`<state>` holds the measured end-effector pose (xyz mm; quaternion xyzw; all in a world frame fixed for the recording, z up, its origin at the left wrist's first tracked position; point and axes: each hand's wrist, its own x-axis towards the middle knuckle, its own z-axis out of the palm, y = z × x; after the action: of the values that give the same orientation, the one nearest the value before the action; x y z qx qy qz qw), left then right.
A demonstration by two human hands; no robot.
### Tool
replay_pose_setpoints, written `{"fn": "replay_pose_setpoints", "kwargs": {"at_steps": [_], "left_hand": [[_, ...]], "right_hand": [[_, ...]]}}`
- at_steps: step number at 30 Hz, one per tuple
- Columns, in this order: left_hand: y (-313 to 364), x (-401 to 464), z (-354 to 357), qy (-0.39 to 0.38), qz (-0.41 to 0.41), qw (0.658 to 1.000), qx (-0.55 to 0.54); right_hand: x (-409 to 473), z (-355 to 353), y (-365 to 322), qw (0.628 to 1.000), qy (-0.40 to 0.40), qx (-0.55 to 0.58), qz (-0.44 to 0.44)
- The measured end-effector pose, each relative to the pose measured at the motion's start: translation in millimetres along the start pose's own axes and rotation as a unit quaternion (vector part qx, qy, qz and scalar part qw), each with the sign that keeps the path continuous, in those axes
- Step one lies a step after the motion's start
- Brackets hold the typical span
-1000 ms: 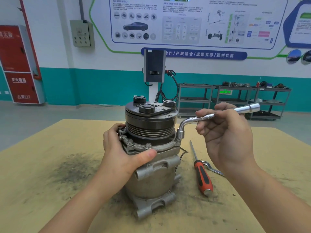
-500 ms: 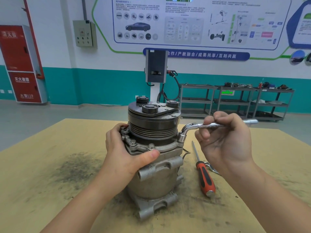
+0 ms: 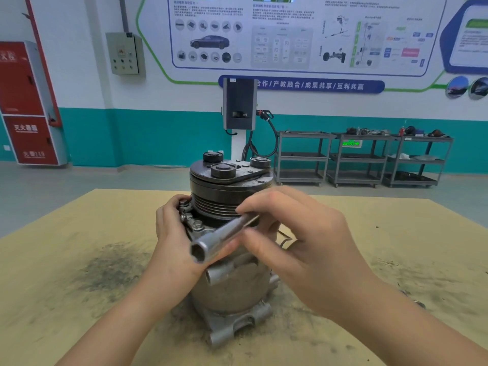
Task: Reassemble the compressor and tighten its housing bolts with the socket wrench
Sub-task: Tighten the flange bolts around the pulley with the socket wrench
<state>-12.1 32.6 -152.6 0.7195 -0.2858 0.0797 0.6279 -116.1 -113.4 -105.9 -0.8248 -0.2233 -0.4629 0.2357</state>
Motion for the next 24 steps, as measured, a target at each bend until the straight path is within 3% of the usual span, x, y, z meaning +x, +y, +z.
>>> {"fn": "replay_pose_setpoints", "kwargs": {"at_steps": [4, 7, 11, 18, 24], "left_hand": [[-1, 4, 2, 0.003, -0.005, 0.999, 0.033], [-2, 4, 1, 0.012, -0.013, 0.999, 0.047], [-1, 4, 1, 0.009, -0.016, 0.999, 0.049], [-1, 3, 0, 0.002, -0.014, 0.999, 0.052], [0, 3, 0, 0.002, -0.008, 0.999, 0.046]], "right_hand": [[5, -13, 4, 0.998, 0.055, 0.023, 0.008], [9, -17, 6, 0.979, 0.127, 0.151, 0.059], [15, -24, 13, 0.891, 0.233, 0.331, 0.206], [18, -24, 27, 0.749, 0.28, 0.468, 0.377], [17, -21, 34, 0.708, 0.27, 0.507, 0.41]]}}
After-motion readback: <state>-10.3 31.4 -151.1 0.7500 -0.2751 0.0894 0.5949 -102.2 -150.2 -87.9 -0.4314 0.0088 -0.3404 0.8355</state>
